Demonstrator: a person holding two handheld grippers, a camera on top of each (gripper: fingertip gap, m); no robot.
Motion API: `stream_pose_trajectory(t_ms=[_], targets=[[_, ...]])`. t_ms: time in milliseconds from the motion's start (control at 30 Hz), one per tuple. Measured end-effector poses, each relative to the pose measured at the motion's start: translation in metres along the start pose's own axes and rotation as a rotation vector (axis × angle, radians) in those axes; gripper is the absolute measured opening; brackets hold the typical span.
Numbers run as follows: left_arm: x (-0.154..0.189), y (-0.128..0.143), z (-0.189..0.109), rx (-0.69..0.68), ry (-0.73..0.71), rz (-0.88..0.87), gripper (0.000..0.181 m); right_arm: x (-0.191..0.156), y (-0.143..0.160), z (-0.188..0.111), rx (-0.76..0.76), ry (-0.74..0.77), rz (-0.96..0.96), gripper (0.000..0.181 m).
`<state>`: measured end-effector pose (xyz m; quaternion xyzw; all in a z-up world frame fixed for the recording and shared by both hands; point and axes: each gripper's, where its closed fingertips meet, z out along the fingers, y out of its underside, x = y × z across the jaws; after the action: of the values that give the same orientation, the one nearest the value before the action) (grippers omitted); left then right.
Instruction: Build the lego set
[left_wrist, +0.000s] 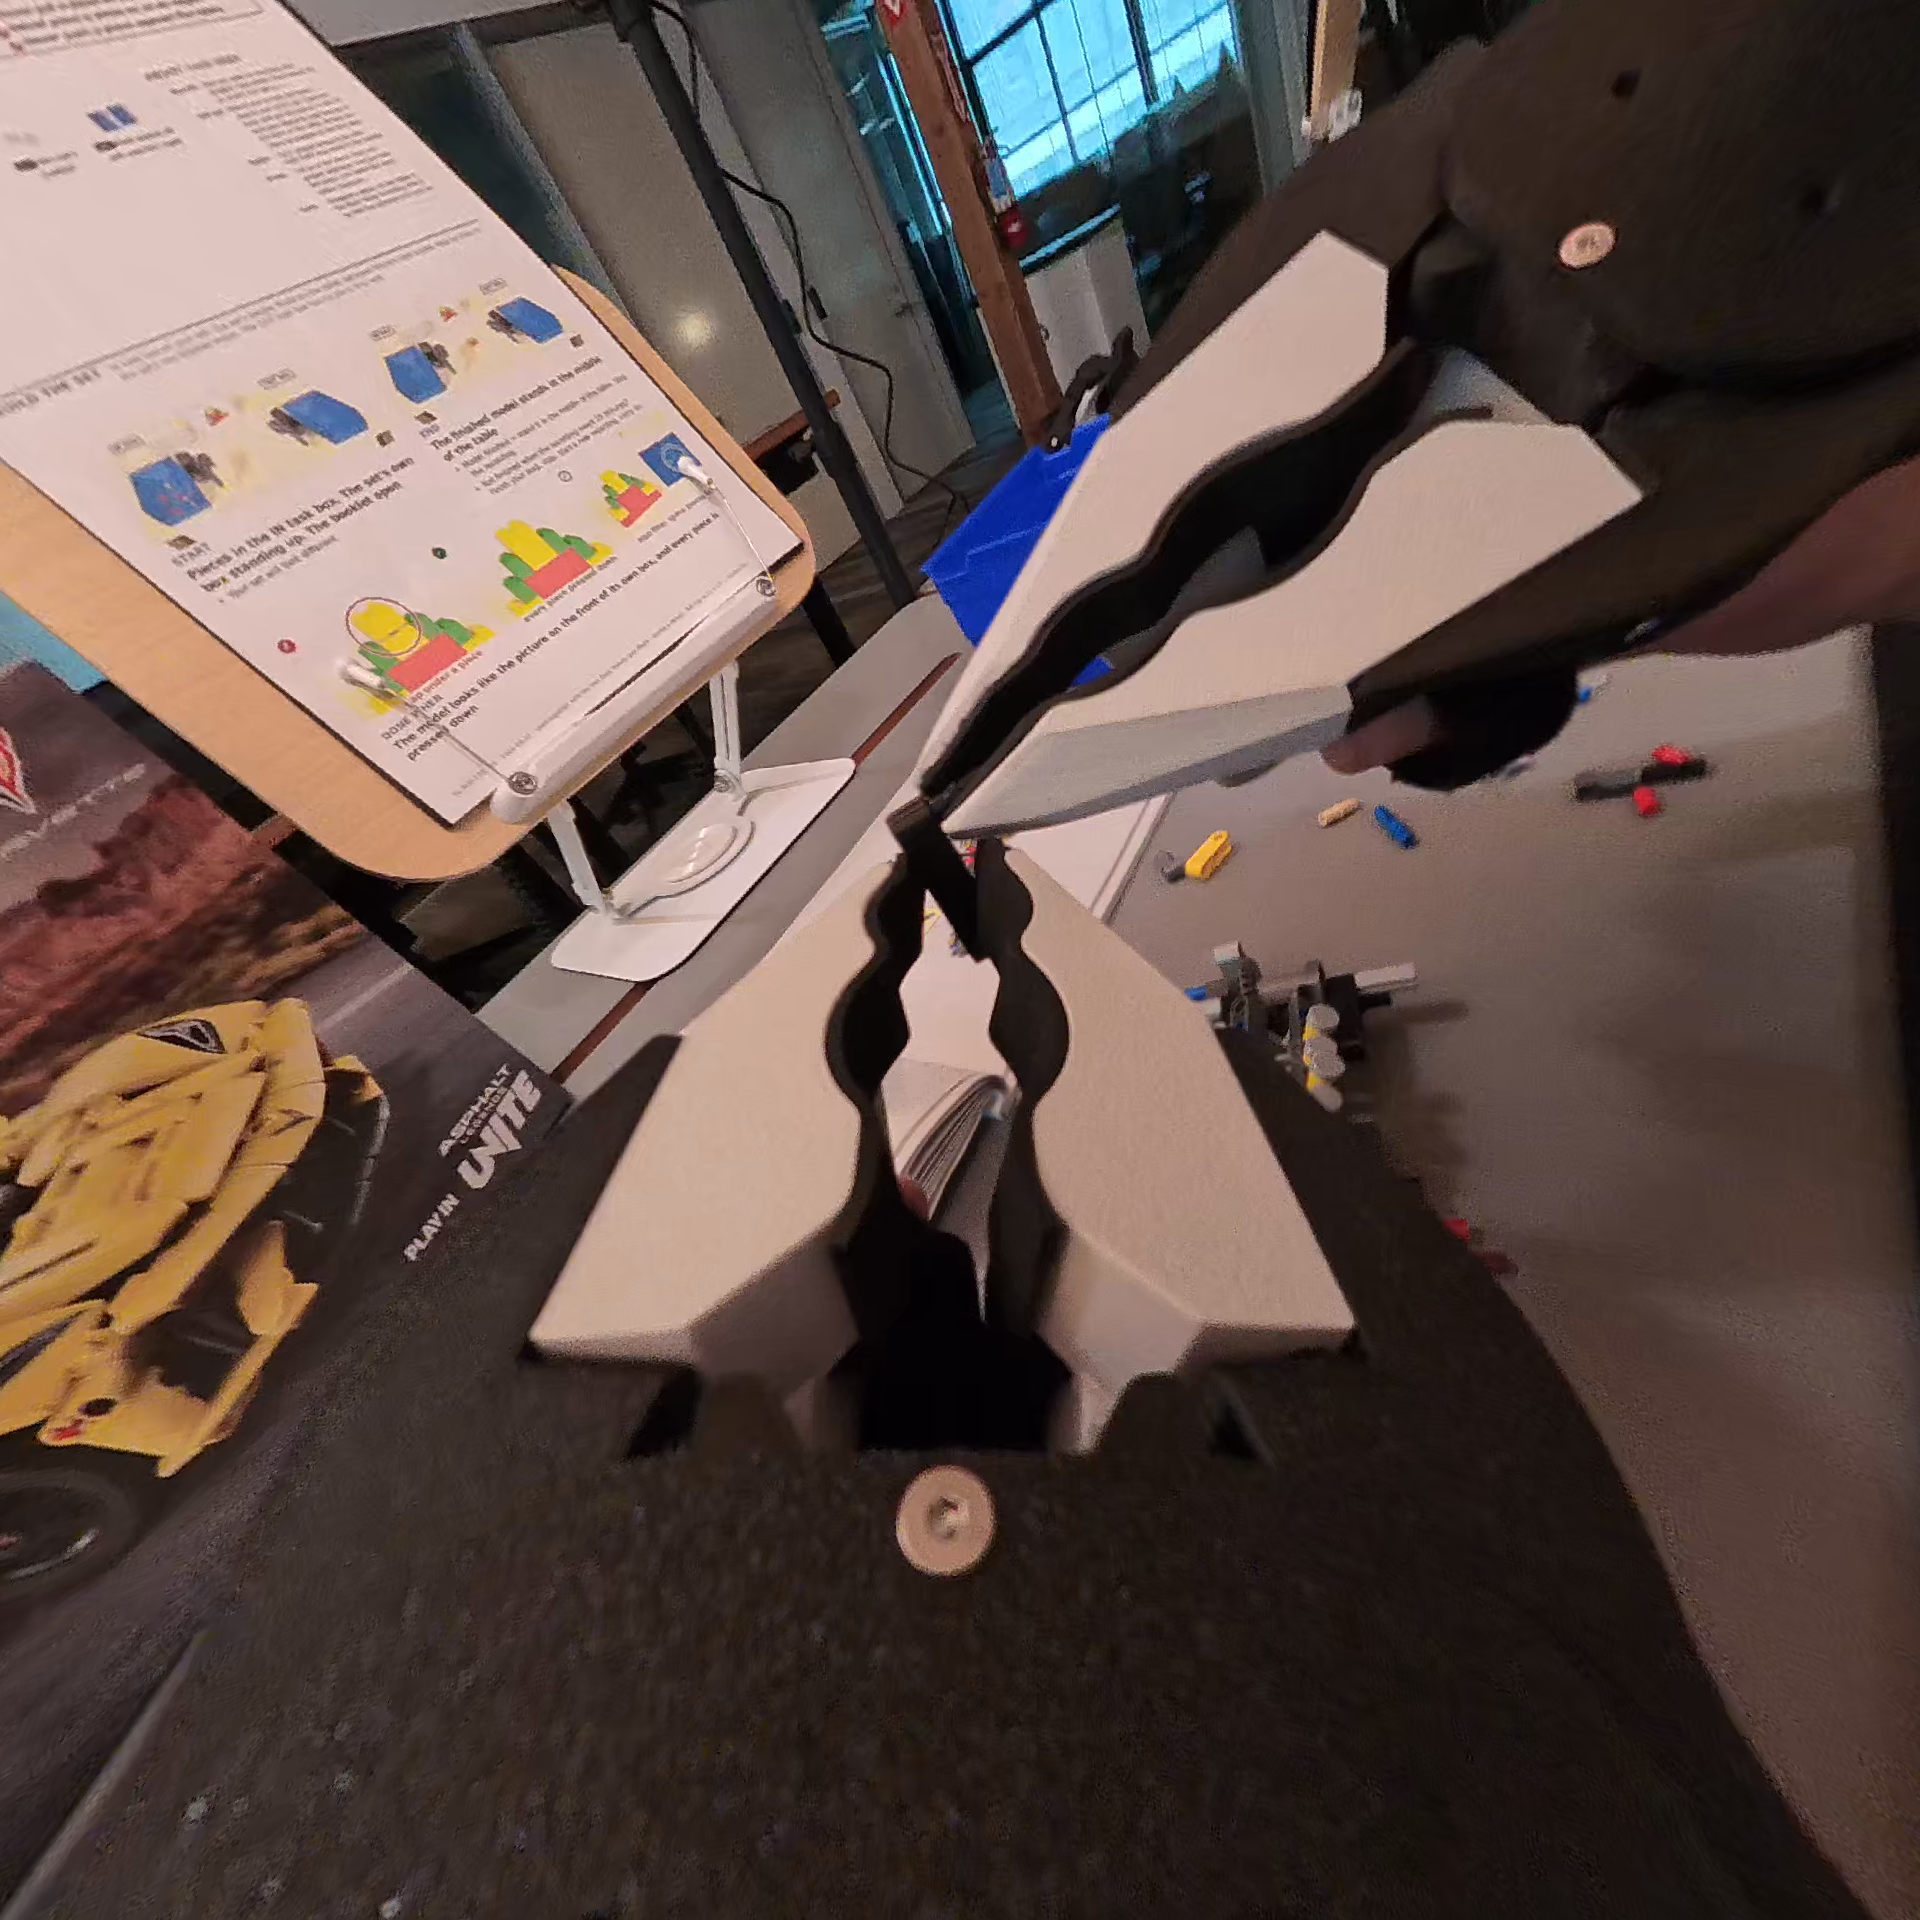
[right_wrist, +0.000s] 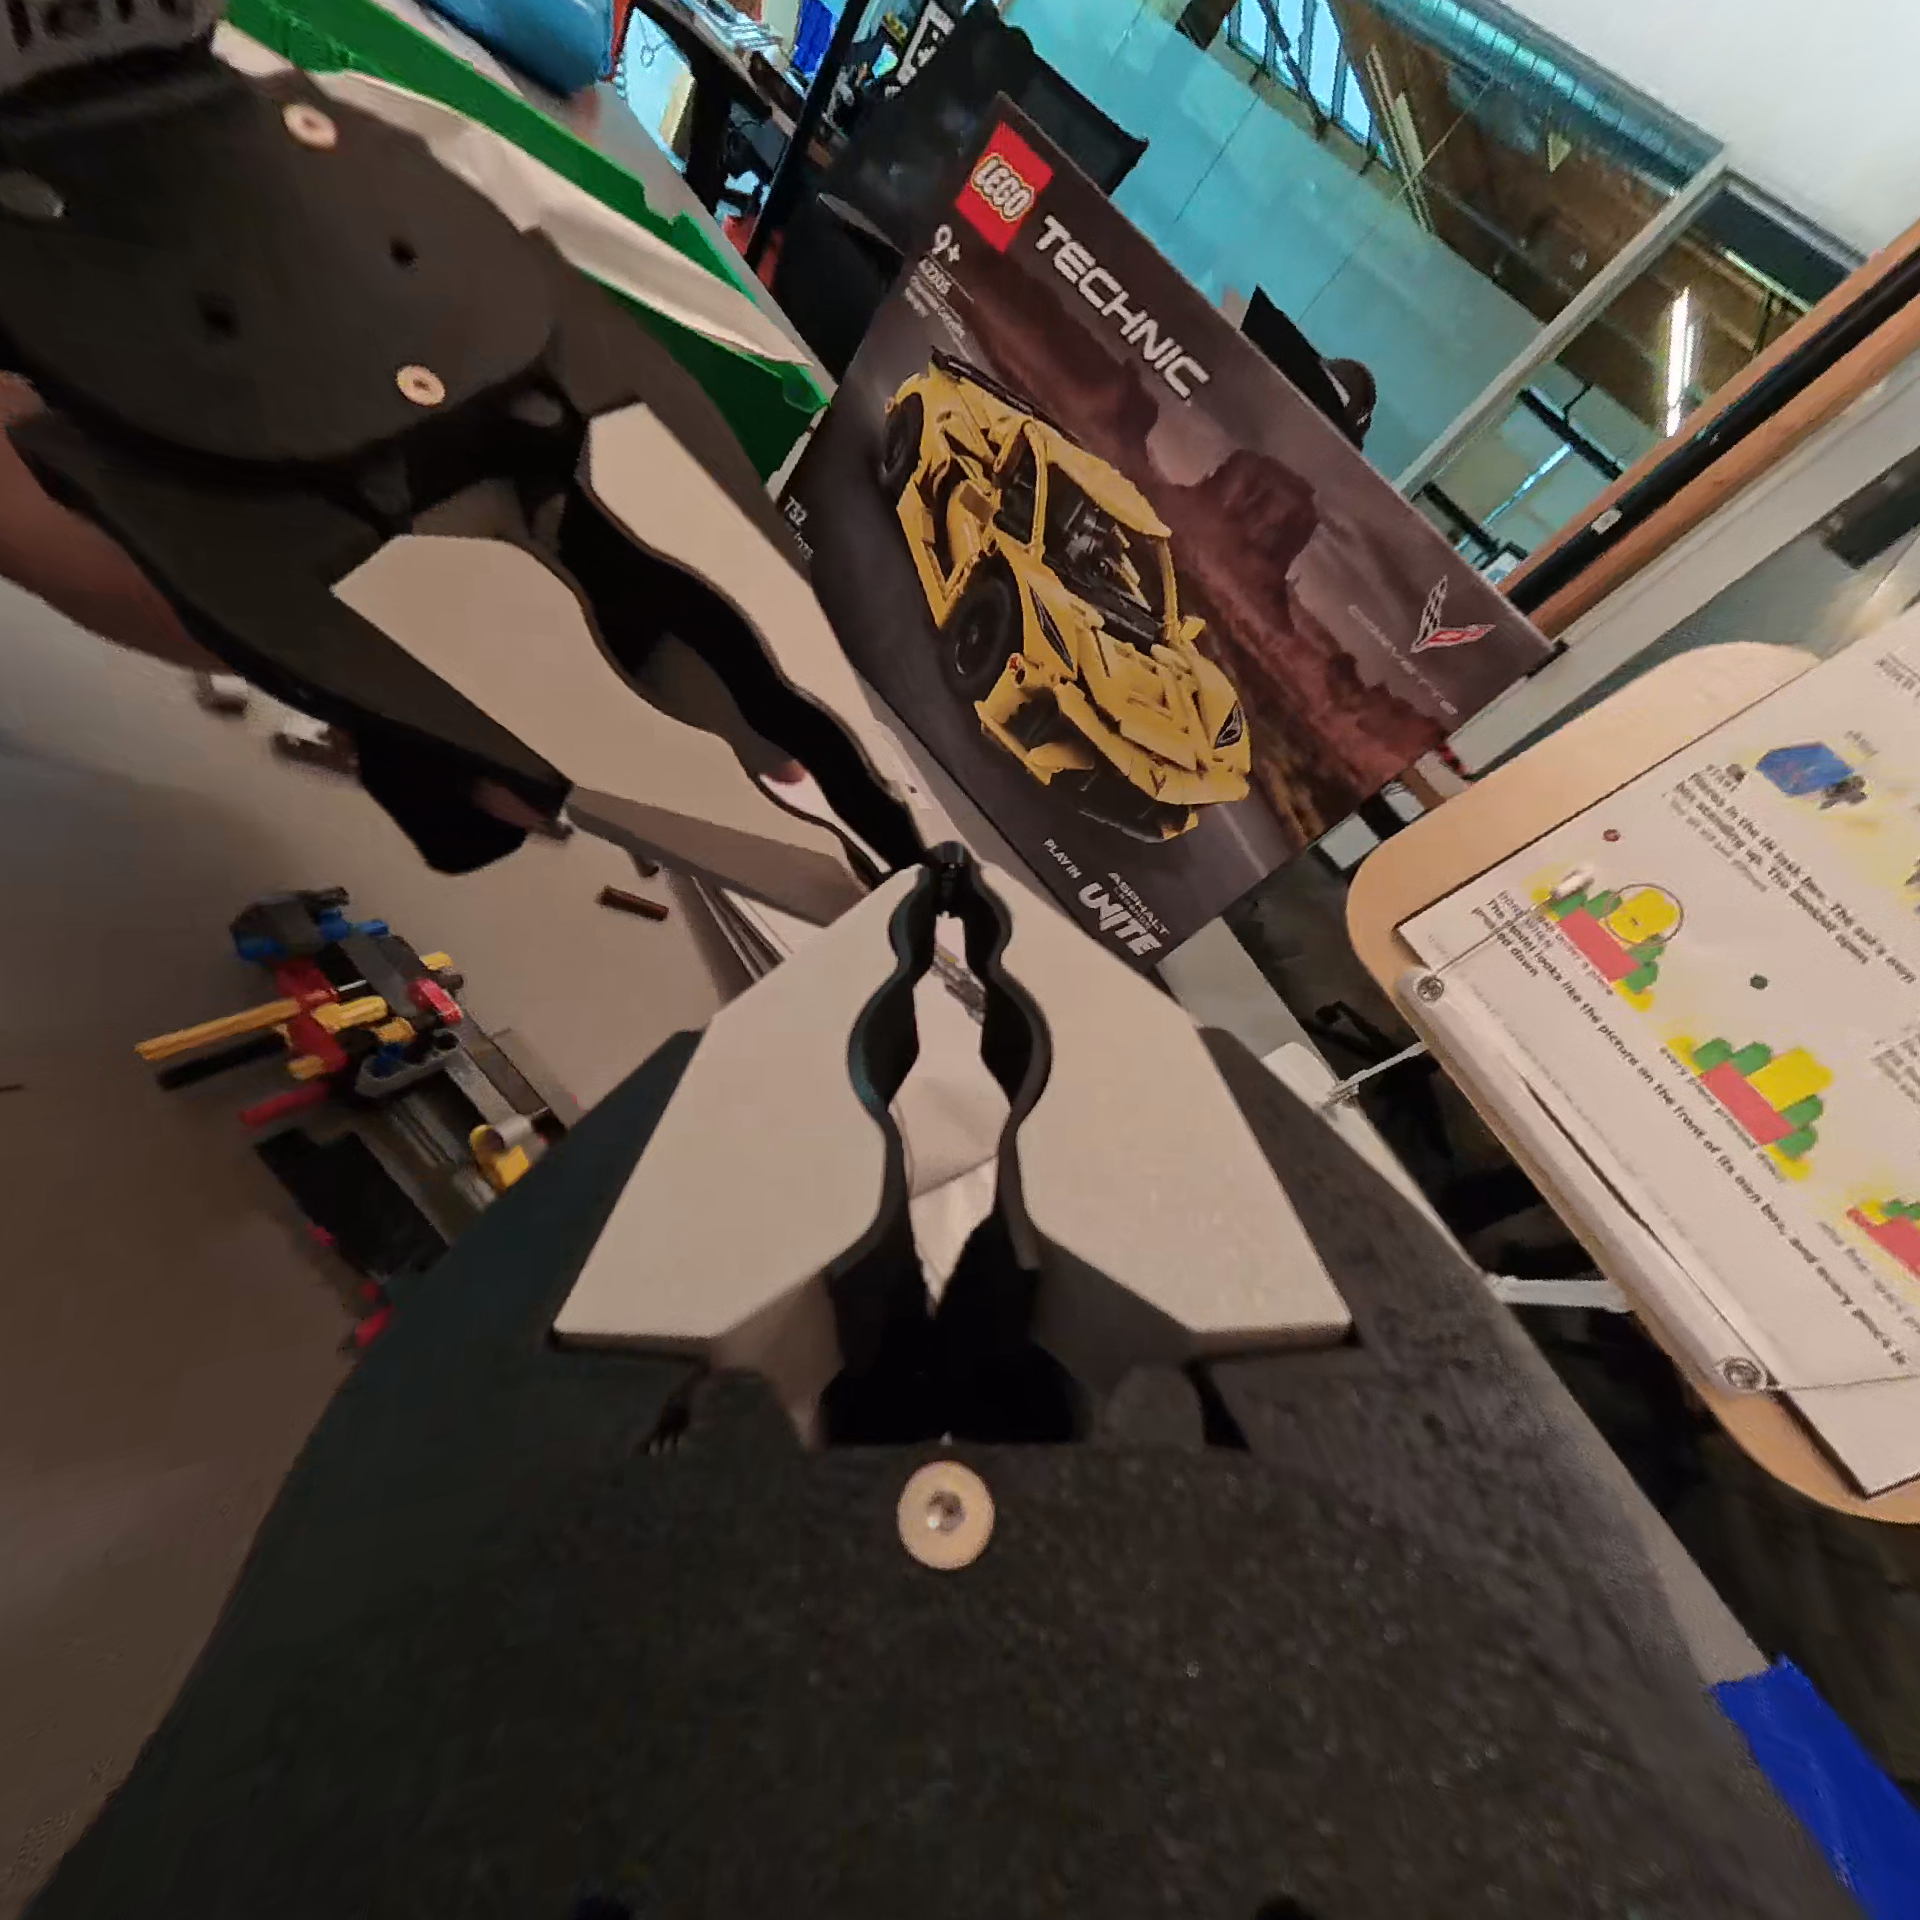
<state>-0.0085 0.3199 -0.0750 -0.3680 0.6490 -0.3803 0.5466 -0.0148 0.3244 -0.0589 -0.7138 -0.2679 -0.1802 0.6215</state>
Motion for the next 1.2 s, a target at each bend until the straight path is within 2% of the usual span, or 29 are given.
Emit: stream_pose_trajectory(t_ms=[67,167,367,667,1000,1100,1200], targets=[[0.003,-0.001,-0.001,0.011,0.033,0.002,0.01,-0.002,0.0,-0.002,0.033,-0.028,0.017,0.004],[0.006,-0.005,-0.001,0.047,0.106,-0.134,0.01,-0.001,-0.002,-0.005,0.066,-0.067,0.128,0.004],[0.007,0.005,0.007,0.031,0.231,-0.491,0.008,0.001,0.011,0.003,-0.053,-0.057,0.159,0.005],[0.01,0.009,0.01,0.023,0.339,-0.745,0.008,0.002,0.019,0.006,-0.098,-0.104,0.298,0.007],[0.016,-0.006,0.005,0.1,0.475,-0.886,0.008,0.002,0.008,-0.003,0.012,-0.279,0.604,0.016],[0.018,-0.009,0.003,0.116,0.493,-0.89,0.008,0.002,0.005,-0.004,0.038,-0.322,0.657,0.021],[0.017,-0.012,0.002,0.134,0.511,-0.922,0.007,0.001,0.002,-0.005,0.071,-0.344,0.679,0.018]])
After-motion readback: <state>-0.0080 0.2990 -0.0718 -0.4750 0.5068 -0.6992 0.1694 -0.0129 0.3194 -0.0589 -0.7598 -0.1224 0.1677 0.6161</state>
